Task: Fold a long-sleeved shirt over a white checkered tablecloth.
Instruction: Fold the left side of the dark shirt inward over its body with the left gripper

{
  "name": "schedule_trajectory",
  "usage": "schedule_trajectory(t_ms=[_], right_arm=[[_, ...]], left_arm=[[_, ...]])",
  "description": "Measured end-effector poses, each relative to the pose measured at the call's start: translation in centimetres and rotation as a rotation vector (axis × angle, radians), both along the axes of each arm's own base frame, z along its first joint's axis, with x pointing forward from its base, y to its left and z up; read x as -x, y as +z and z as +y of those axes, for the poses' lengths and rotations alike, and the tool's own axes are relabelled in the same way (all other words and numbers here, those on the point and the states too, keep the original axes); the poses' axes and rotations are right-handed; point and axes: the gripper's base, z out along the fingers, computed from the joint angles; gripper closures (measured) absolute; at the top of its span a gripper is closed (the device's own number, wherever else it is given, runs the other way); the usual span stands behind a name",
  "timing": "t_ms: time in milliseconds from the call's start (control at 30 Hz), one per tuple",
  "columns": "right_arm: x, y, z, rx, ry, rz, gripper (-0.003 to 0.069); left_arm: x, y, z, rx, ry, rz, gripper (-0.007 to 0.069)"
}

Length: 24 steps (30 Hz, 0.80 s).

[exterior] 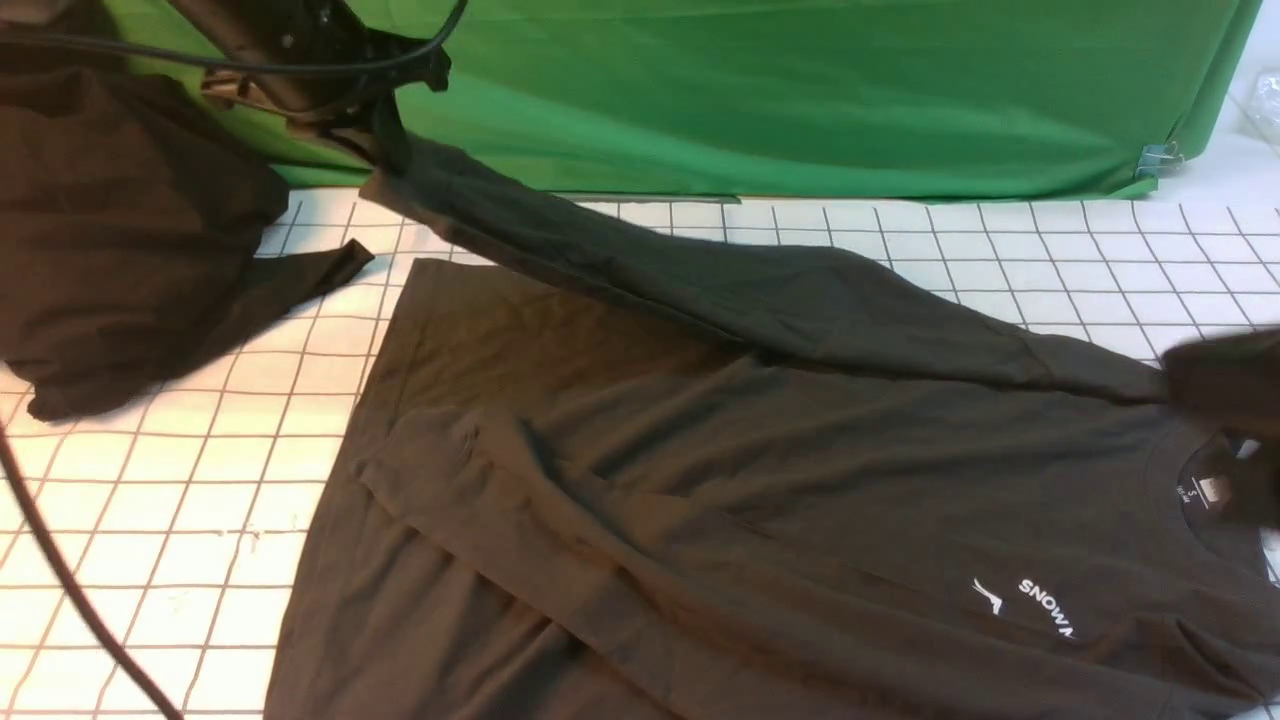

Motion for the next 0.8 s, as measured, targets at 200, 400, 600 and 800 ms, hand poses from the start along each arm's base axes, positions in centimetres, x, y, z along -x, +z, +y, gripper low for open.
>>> schedule_trajectory(t_ms=[200,400,600,800], right_arm=[[-0.6,0.8,-1.9,0.114,-0.142,-0.062,0.0658],[-1.0,0.9,-2.8,0.131,-0.212,-0.062,0.0659],[-1.1,0.9,-2.5,0.091,-0.191,-0.058,0.0659],[-0.9,0.9,-1.8,0.039,-0.134,-0.043,0.0659]], left_arm=[[4.9,0.0,-1.2,-0.054,-0.038,0.067,0.0603],[12.1,-2.7,-1.0,-0.019,0.034,0.116,0.0603],[17.7,-7.7,-1.8,0.015,0.052,0.225,0.0603],[20.2,-11.6,-1.7,0.032,0.083,0.345,0.0574]])
